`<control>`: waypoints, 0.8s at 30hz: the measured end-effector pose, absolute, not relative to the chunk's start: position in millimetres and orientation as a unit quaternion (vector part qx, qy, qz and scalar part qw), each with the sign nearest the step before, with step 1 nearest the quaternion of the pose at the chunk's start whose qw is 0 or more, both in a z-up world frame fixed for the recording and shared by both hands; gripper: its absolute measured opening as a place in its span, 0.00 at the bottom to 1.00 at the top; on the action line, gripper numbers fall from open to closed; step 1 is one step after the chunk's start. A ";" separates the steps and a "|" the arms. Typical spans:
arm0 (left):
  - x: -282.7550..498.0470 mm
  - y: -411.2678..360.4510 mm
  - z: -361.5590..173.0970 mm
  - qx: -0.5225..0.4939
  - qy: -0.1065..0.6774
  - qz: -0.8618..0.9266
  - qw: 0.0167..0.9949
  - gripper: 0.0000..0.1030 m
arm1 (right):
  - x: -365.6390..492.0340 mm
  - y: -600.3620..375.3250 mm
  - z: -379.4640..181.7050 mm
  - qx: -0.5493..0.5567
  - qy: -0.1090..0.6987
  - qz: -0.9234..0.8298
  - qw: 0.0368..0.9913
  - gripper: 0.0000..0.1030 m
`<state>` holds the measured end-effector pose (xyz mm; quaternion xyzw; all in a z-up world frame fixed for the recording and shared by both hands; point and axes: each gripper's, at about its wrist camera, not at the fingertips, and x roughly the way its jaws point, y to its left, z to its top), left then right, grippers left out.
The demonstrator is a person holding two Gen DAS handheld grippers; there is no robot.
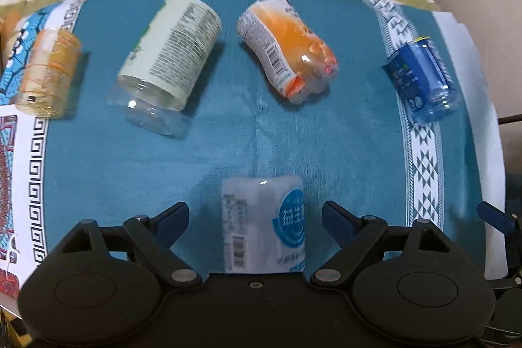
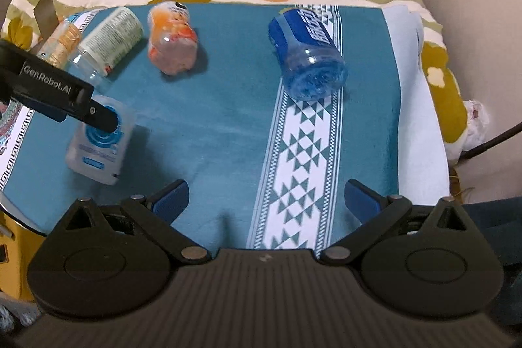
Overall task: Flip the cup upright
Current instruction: 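Bring the left gripper to the upright clear cup and close on it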
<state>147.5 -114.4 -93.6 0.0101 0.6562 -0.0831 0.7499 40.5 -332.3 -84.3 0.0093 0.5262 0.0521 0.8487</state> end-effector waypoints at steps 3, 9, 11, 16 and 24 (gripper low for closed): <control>156.1 -118.5 -102.0 0.008 0.668 -0.073 0.741 0.86 | 47.4 -342.8 -89.5 0.017 0.528 0.061 0.847 1.00; 164.5 -124.4 -114.1 0.006 0.686 -0.058 0.725 0.76 | 59.3 -355.3 -95.8 0.027 0.532 0.073 0.843 1.00; 165.3 -123.9 -116.7 0.004 0.690 -0.056 0.721 0.72 | 61.0 -357.8 -97.1 0.028 0.532 0.075 0.843 1.00; 164.3 -126.5 -117.5 0.007 0.692 -0.055 0.720 0.61 | 62.5 -363.9 -99.0 0.034 0.533 0.074 0.842 1.00; 158.8 -128.1 -106.4 0.004 0.679 -0.061 0.732 0.58 | 62.2 -367.8 -94.3 0.041 0.525 0.072 0.847 1.00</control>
